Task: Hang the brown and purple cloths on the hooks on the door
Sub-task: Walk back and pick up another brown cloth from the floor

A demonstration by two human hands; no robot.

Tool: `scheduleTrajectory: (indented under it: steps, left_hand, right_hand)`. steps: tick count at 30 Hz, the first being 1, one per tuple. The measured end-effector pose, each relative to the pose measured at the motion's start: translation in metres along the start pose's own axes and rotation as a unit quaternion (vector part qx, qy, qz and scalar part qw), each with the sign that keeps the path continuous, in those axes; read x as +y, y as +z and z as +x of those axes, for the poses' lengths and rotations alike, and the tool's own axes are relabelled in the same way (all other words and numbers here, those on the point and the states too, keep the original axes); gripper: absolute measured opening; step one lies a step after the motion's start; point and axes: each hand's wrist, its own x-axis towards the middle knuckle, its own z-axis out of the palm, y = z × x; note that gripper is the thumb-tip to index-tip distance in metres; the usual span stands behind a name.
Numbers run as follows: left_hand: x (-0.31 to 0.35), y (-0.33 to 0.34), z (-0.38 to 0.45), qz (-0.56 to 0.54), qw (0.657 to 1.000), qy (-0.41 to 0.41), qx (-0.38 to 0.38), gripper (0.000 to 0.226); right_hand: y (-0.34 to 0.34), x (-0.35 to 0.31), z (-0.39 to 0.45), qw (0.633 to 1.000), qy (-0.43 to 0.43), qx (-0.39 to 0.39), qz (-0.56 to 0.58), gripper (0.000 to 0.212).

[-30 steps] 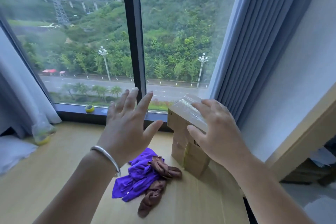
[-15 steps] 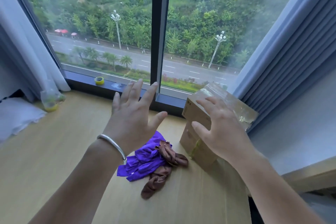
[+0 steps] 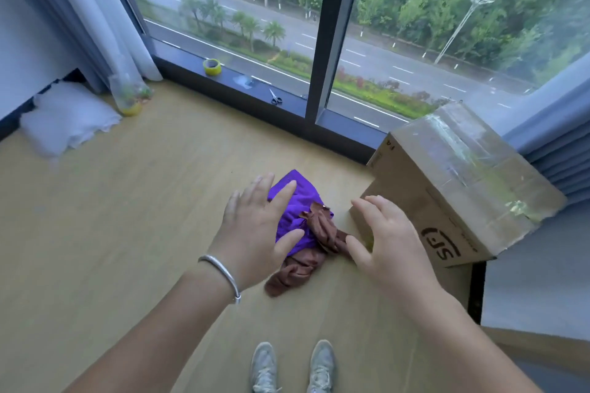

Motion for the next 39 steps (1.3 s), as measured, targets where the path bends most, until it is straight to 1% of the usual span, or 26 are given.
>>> scheduleTrajectory:
  steps: [4, 9, 15, 20, 24, 27, 31, 34, 36, 38, 39]
  left_hand:
    - [-0.027, 0.09, 0.015, -0.001, 0.999, -0.021, -0.046, 0.071]
    - [-0.068, 0.215, 0.034, -0.034, 0.994, -0.052, -0.087, 0.071]
    - [-0.129, 0.377, 0.057, -0.06, 0.989, -0.066, -0.117, 0.069]
    - [-0.182, 0.509, 0.063, -0.074, 0.982, -0.082, -0.151, 0.069]
    - [-0.215, 0.598, 0.073, -0.095, 0.978, -0.08, -0.167, 0.068]
    - [-0.231, 0.653, 0.096, -0.108, 0.98, -0.054, -0.159, 0.066]
    - [-0.238, 0.699, 0.152, -0.127, 0.986, -0.017, -0.107, 0.064]
    - [-0.234, 0.716, 0.212, -0.159, 0.986, 0.02, -0.035, 0.061]
    - [-0.226, 0.721, 0.257, -0.188, 0.981, 0.041, 0.029, 0.057]
    - [-0.217, 0.721, 0.299, -0.204, 0.973, 0.058, 0.093, 0.049]
    - [-0.213, 0.72, 0.316, -0.204, 0.97, 0.067, 0.113, 0.045]
  right_hand:
    - [0.076, 0.052, 0.014, 0.999, -0.003, -0.043, 0.01, 0.056]
    - [0.185, 0.118, 0.032, 0.993, -0.004, -0.121, -0.012, 0.058]
    - [0.345, 0.191, 0.049, 0.983, -0.017, -0.183, -0.023, 0.057]
    - [0.476, 0.244, 0.059, 0.976, -0.029, -0.213, -0.028, 0.053]
    - [0.555, 0.284, 0.072, 0.975, -0.024, -0.218, -0.037, 0.052]
    - [0.599, 0.317, 0.092, 0.98, -0.009, -0.195, -0.038, 0.05]
    - [0.633, 0.359, 0.137, 0.989, -0.011, -0.142, -0.051, 0.046]
    - [0.64, 0.387, 0.181, 0.997, 0.0, -0.056, -0.051, 0.037]
    - [0.638, 0.409, 0.211, 0.999, 0.021, 0.021, -0.042, 0.03]
    - [0.635, 0.43, 0.237, 0.995, 0.054, 0.072, -0.05, 0.033]
    - [0.636, 0.439, 0.246, 0.993, 0.076, 0.073, -0.061, 0.04]
